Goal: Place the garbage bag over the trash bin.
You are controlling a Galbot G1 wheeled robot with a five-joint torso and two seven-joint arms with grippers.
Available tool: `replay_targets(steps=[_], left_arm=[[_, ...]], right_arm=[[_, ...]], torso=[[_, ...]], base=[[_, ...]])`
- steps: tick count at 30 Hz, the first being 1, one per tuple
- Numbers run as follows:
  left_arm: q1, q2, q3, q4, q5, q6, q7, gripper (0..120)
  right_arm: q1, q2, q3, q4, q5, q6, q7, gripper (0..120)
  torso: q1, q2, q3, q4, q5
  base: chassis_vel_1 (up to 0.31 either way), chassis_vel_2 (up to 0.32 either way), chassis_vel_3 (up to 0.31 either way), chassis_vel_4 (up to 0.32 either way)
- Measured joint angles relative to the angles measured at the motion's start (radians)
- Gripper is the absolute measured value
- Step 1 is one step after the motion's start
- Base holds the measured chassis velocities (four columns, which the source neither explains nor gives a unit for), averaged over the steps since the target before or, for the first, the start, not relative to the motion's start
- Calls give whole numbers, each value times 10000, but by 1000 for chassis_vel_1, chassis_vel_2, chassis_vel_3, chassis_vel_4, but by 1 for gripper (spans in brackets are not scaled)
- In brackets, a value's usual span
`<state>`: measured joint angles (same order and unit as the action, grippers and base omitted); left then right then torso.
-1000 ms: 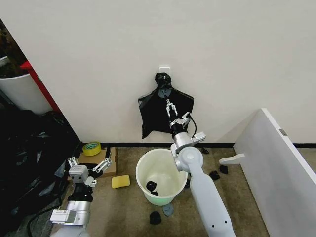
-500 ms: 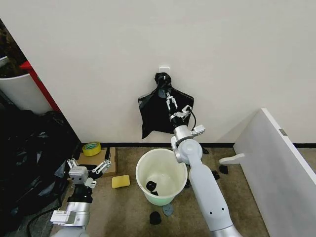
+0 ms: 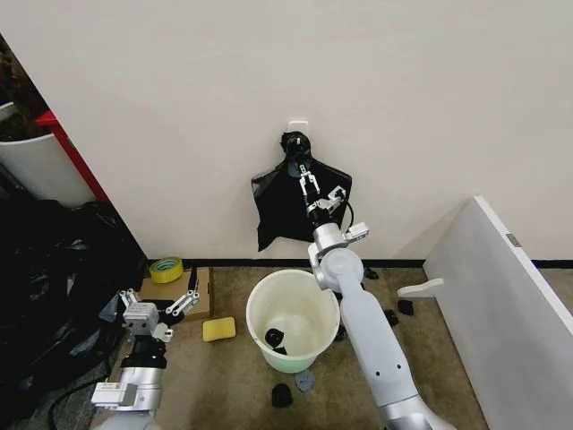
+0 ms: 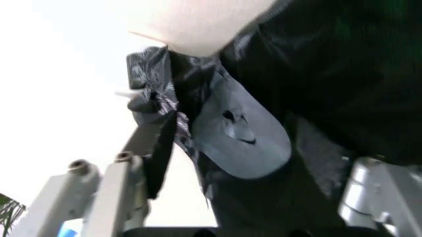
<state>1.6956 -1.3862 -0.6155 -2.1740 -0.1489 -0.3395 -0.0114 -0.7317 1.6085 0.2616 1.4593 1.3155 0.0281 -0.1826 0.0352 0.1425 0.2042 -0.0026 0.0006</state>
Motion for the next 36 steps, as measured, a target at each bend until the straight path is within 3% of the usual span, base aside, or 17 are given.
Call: replay_targets(steps=[14,16,22,28,36], left_arm=[[-126,67,51,265,-47,-18,-31,100],[-128,67,56,267,-47,-21,-31,100],[-141,103,30,269,-45,-31,-39,100],[-157,176,5,252,-82,-31,-79,100],[-266,215,73,347,-117,-50,-96,100]], right_arm=[[-226,-3,-42,-39,41,444,-730,4],[-227,-3,-42,-38,39,453,-731,0],[-333,-3,-108,125,34,512,-732,0],[-1281,-8,-974,911,-153,760,-773,0],[-2754,-964,-1741,1998,-1133,767,-1410,0]], torso=[[-1,0,0,0,0],[-1,0,0,0,0],[-1,0,0,0,0],[-1,1,0,0,1],[-1,2,-2,-3,0]], base=[[0,0,0,0],[0,0,0,0],[0,0,0,0],[0,0,0,0],[0,0,0,0]])
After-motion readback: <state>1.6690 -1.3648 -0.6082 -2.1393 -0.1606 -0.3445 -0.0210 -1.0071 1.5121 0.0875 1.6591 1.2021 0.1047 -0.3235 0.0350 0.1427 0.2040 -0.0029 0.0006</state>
